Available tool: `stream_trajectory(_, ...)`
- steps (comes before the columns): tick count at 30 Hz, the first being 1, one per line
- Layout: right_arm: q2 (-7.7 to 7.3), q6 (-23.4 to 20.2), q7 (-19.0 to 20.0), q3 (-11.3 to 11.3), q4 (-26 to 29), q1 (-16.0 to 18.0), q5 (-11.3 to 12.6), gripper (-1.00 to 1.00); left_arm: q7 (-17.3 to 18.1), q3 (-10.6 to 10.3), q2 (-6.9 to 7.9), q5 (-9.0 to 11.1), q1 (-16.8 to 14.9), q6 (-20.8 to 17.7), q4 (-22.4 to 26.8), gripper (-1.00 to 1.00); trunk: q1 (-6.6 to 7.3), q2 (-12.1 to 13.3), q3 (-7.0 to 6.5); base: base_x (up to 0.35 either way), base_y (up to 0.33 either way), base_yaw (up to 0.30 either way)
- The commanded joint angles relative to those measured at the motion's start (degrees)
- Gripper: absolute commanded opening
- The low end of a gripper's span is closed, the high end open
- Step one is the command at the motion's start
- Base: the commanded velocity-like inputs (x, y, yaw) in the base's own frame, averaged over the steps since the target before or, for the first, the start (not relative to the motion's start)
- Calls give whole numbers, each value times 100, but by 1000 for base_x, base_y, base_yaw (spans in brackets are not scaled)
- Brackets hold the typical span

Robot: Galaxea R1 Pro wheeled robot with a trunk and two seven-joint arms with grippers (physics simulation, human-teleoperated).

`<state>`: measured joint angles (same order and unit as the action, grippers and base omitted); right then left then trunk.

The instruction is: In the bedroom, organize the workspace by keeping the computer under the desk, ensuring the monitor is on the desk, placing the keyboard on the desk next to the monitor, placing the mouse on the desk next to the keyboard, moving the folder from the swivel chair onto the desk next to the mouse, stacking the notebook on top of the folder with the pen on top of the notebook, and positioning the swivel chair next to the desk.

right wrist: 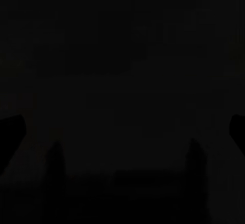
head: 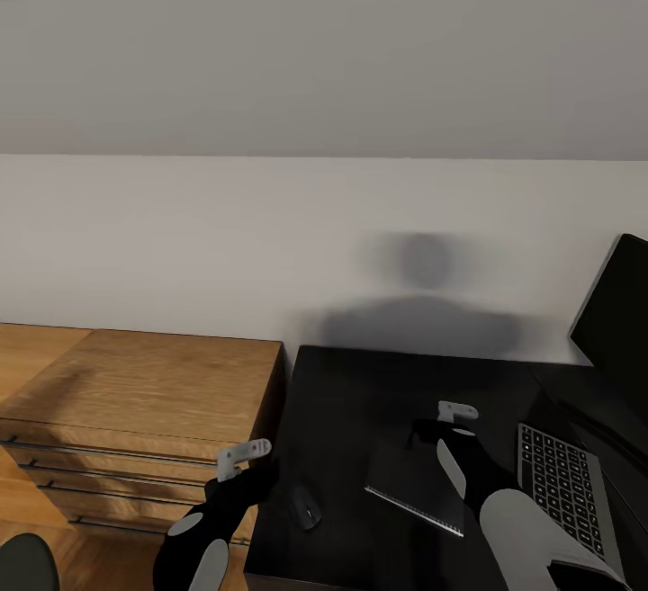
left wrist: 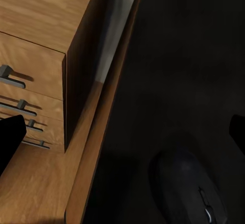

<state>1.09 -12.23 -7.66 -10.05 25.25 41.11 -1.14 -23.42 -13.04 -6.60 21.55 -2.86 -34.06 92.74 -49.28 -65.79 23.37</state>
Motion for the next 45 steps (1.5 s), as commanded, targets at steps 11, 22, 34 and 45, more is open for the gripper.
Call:
stream_trajectory(11,9,-57,-21,-23,9,2,-9,100,-55,-10,1,60,-4,-13,7,100,0,-4,7,0,0,0)
stream_trajectory(22,5,-90,-25,-32,0,2,-1,100,-57,-2,1,60,-4,-13,7,100,-132,-245,114,0,0,0)
stream_trajectory(34,5,-95,-29,-32,-3,2,0,100,-57,12,1,60,-4,-13,7,100,-176,-325,150,0,0,0)
stream_trajectory(45,5,-99,-33,-32,-8,2,-7,100,-57,17,6,61,-4,-21,7,100,-220,-405,186,0,0,0)
